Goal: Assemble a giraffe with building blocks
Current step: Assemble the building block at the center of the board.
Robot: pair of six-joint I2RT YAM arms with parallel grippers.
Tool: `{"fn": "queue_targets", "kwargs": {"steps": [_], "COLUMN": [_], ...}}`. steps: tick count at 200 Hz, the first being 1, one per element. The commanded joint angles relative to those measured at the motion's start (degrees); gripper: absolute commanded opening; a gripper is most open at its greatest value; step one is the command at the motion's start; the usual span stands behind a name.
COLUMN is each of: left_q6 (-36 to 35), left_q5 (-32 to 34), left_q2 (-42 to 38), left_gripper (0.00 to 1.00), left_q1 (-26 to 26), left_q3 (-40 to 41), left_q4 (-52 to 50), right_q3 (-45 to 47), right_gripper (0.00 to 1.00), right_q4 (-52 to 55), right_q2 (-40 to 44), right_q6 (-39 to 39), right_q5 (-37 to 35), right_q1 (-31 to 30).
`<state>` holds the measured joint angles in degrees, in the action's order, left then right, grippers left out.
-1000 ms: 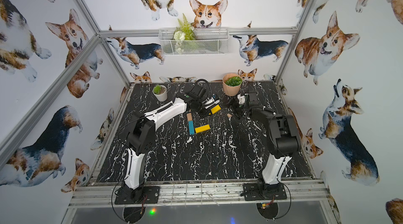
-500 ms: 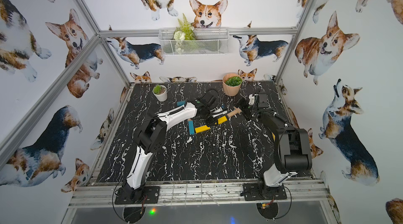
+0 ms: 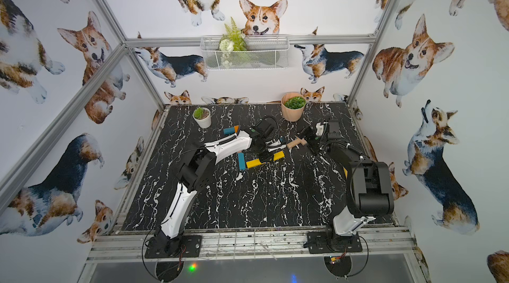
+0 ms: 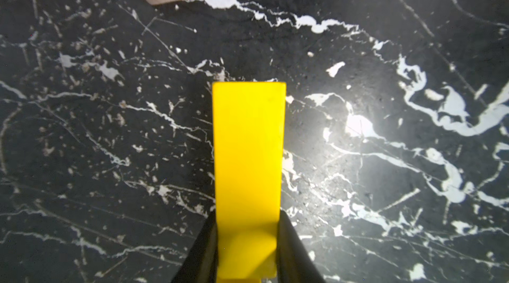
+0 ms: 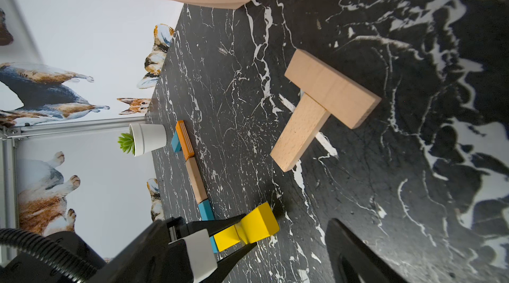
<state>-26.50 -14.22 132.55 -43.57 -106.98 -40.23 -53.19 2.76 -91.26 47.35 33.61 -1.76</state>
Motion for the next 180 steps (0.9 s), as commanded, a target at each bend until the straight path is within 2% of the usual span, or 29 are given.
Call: {"fn": "queue_targets", "kwargs": {"steps": [1,73,105,115,125,140,150,180], "left_q6": [-1.9,-1.1,0.8,1.3,2.0,3.4,4.3,7.2], "left_q5": [0.9,2.7,4.1,4.0,3.6,3.1,2.6,5.0], "left_q2": [0.8,2.8,3.2,3.2,2.8,1.8,0.9,-2.6], "left_gripper": [0.15,0.21,0.38,0.59,0.72,0.77,0.99,1.0], "left_q1": [0.0,0.0,0.0,0.0,0.0,0.2,0.5,0.8], "left_q3": [-0.6,-3.1,-5.0,-5.4,-5.5,-5.4,-5.4,-6.4], "left_q4": [-1.8,-3.7,-5.3,-5.6,-5.4,-4.5,-3.9,-3.2], "right_q3": [0.4,1.5,1.6,1.6,1.8,2.1,2.4,2.0], "right_gripper": [0.93,0.93,0.93,0.93,0.93,0.93,0.93,0.93], "right_q4": [-2.2,-2.5,-2.4,-2.4,-2.5,-2.4,-2.0,-0.7], "right_q2": [-0.1,0.4,0.8,0.8,0.8,0.6,0.6,0.2], "right_q6": [1.3,0.8,0.5,0.5,0.3,-0.2,-0.8,-2.7], "right_q5": [1.2,1.5,1.4,1.5,1.5,1.7,1.5,0.0], "right_q1": [0.0,0.0,0.0,0.0,0.0,0.0,-0.1,-1.9]}}
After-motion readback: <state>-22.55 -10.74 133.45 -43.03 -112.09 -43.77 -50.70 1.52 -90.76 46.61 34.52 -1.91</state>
